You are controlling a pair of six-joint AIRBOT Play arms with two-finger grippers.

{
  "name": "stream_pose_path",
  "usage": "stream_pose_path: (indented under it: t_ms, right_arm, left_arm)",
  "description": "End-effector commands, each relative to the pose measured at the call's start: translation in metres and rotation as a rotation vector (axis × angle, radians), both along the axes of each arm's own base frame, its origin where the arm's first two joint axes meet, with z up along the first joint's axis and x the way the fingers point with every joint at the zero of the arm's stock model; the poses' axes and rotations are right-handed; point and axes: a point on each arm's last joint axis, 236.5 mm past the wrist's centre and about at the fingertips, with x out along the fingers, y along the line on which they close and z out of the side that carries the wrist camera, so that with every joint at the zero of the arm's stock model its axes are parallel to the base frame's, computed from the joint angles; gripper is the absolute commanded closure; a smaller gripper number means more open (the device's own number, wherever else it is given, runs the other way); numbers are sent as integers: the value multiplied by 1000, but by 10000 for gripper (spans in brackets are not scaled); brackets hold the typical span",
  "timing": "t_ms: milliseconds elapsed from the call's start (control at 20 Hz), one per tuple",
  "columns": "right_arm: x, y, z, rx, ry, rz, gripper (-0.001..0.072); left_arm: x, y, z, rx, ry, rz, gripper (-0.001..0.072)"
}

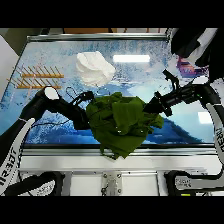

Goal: Fold the clothes and pants, and hang the long-sleeved shirts on hangers.

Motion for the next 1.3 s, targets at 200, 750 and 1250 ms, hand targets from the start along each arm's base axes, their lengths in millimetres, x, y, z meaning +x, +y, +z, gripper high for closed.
stream_pose_path:
  t_ms: [200, 750, 1250]
  right_arm:
    - [0, 0, 0, 0, -2, -1, 708]
    - [-16, 9, 65, 47, -158, -25, 708]
    - [-37, 12, 99, 25, -239, -39, 707]
  left_arm:
    - [15, 33, 53, -11, -82, 247, 263]
    - [62, 127, 117, -93, -104, 1018, 261]
    - [78, 29, 1, -151, 418, 1067, 261]
